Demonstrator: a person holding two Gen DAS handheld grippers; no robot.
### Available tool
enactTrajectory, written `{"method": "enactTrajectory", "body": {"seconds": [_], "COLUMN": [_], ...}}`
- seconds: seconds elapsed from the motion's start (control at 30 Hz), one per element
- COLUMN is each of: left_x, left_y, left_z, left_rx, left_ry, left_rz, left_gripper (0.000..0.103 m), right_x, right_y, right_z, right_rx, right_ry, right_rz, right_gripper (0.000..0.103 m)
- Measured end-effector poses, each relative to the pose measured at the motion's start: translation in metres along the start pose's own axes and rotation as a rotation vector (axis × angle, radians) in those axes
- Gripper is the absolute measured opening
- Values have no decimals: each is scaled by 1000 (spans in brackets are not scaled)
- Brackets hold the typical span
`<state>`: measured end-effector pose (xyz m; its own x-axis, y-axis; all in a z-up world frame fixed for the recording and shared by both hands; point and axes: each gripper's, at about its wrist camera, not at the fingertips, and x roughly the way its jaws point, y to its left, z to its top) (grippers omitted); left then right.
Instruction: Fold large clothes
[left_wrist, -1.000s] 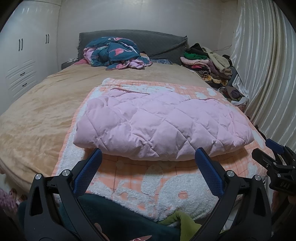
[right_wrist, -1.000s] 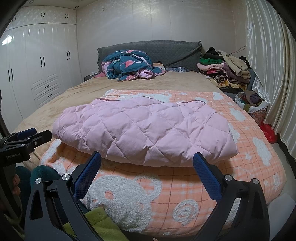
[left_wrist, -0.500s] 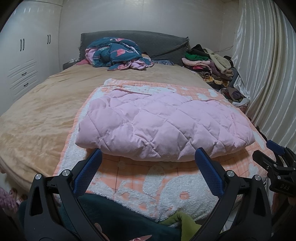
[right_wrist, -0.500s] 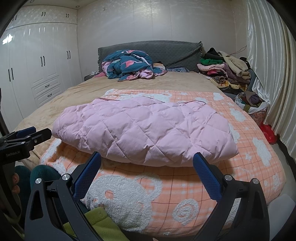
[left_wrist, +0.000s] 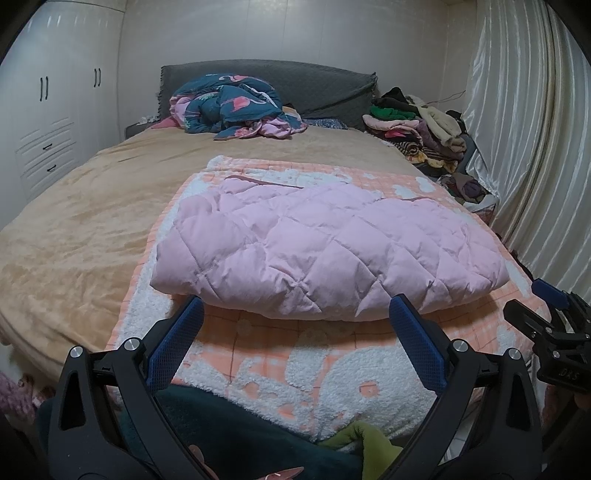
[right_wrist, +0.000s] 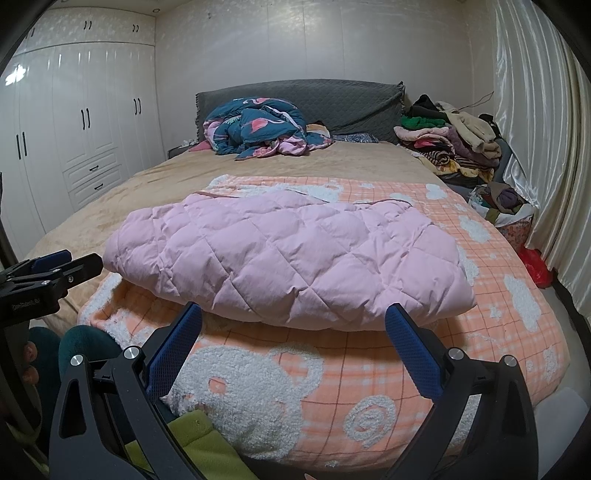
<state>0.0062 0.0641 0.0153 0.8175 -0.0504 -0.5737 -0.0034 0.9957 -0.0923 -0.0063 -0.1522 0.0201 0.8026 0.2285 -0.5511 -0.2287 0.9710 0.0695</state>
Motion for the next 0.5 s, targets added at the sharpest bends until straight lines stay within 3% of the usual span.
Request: {"method": "enactTrajectory", "body": {"seconds": [0.2, 0.5], "left_x": [-2, 4], "left_y": [2, 8], "left_z": [-3, -3], "left_rx": [-20, -40], "left_ry": [-13, 7], "left_rz": [-36, 28], "left_gripper": [94, 94], "right_x": [0, -4], "right_y": [0, -12], "right_z": [0, -4], "right_rx": [0, 24], "right_ry": [1, -2], "right_rz": [1, -21], "right_gripper": [99, 99]}}
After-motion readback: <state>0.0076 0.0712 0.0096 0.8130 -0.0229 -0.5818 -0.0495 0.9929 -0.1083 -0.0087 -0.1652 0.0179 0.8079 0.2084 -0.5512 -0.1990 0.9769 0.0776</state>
